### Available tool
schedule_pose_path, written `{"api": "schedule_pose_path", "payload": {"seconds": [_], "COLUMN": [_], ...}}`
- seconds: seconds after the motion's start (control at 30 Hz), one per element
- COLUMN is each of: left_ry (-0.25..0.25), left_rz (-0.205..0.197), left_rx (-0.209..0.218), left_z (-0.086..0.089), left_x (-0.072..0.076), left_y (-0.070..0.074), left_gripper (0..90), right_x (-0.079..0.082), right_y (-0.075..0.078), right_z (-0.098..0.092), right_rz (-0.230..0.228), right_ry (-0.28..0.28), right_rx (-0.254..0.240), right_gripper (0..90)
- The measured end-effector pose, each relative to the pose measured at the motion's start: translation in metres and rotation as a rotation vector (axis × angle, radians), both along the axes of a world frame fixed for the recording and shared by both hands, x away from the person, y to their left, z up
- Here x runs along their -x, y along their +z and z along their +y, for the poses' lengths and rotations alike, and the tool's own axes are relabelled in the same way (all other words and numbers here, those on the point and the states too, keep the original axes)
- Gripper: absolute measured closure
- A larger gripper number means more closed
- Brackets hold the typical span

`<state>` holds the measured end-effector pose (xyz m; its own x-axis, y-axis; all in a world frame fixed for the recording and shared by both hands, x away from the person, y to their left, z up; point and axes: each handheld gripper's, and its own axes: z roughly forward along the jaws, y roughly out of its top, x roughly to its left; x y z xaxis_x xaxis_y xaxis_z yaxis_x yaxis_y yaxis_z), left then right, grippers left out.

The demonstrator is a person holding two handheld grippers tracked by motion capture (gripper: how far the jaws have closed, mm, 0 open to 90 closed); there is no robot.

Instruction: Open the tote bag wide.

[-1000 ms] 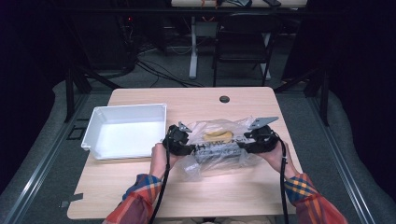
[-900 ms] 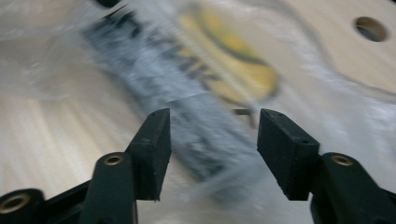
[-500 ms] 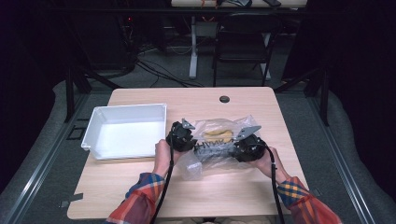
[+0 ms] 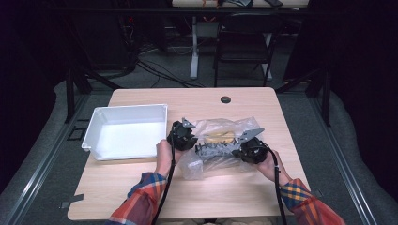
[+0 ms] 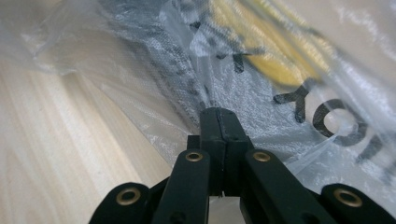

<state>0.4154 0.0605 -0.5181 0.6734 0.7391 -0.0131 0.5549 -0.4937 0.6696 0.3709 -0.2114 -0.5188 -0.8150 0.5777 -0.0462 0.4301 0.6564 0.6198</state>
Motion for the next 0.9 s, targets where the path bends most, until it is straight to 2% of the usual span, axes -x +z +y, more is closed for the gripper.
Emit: {"api": "schedule_pose_path", "payload": {"seconds": [0.17, 0.37, 0.53, 0.57, 0.77, 0.83, 0.87, 0.9], "left_ry": [0.018, 0.043, 0.064, 0.069, 0.094, 0.096, 0.101, 0.098], "left_rz": [-0.004, 0.004, 0.015, 0.017, 0.023, 0.036, 0.037, 0.044], "left_rx": [0.001, 0.0, -0.003, -0.002, -0.026, -0.035, -0.043, -0.048], "left_z": [0.003, 0.004, 0.006, 0.006, 0.008, 0.008, 0.007, 0.007], "left_x": [-0.001, -0.004, -0.007, -0.008, -0.012, -0.014, -0.015, -0.015], "left_y": [0.002, 0.0, -0.002, -0.003, -0.006, -0.008, -0.01, -0.011], "left_gripper": [77.7, 77.8, 77.7, 77.7, 77.6, 77.4, 77.3, 77.1], "right_x": [0.011, 0.024, 0.03, 0.031, 0.035, 0.036, 0.035, 0.036], "right_y": [-0.001, -0.011, -0.019, -0.02, -0.025, -0.027, -0.027, -0.028], "right_z": [-0.005, -0.011, -0.015, -0.016, -0.02, -0.023, -0.026, -0.028], "right_rz": [0.032, 0.09, 0.144, 0.151, 0.22, 0.231, 0.254, 0.251], "right_ry": [0.023, 0.067, 0.095, 0.107, 0.193, 0.198, 0.216, 0.212], "right_rx": [-0.013, 0.02, 0.021, 0.034, 0.06, 0.069, 0.082, 0.082], "right_gripper": [90.0, 90.0, 90.0, 90.0, 90.0, 90.0, 90.0, 90.0]}}
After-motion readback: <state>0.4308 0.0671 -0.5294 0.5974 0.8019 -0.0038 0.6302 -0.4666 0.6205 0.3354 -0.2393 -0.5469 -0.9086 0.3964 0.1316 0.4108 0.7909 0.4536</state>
